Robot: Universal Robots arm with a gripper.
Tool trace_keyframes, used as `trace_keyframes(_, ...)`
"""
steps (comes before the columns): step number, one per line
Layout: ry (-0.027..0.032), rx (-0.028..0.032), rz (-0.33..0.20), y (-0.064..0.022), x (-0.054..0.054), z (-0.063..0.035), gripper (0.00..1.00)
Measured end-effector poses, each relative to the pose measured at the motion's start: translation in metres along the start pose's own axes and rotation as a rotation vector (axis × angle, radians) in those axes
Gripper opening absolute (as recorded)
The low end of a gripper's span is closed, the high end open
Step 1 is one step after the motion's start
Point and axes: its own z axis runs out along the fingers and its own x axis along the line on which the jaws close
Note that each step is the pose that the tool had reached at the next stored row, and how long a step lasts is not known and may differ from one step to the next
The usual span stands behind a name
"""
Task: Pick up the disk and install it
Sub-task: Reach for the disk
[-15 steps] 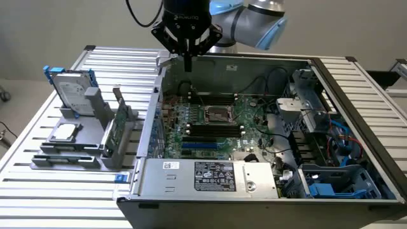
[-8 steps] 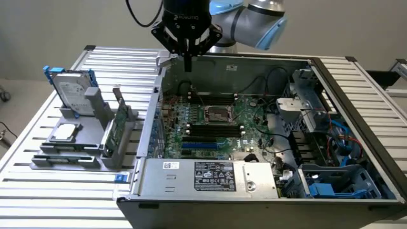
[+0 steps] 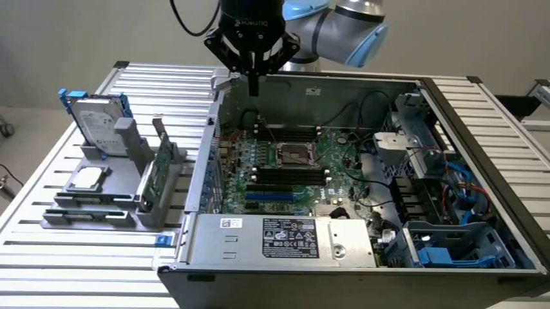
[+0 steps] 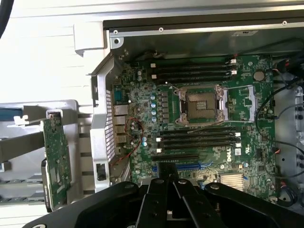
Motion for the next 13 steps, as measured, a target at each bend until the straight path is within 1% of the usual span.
trace_keyframes(13, 0.0, 0.0001, 0.0, 0.0008, 0.0004, 0.0, 0.11)
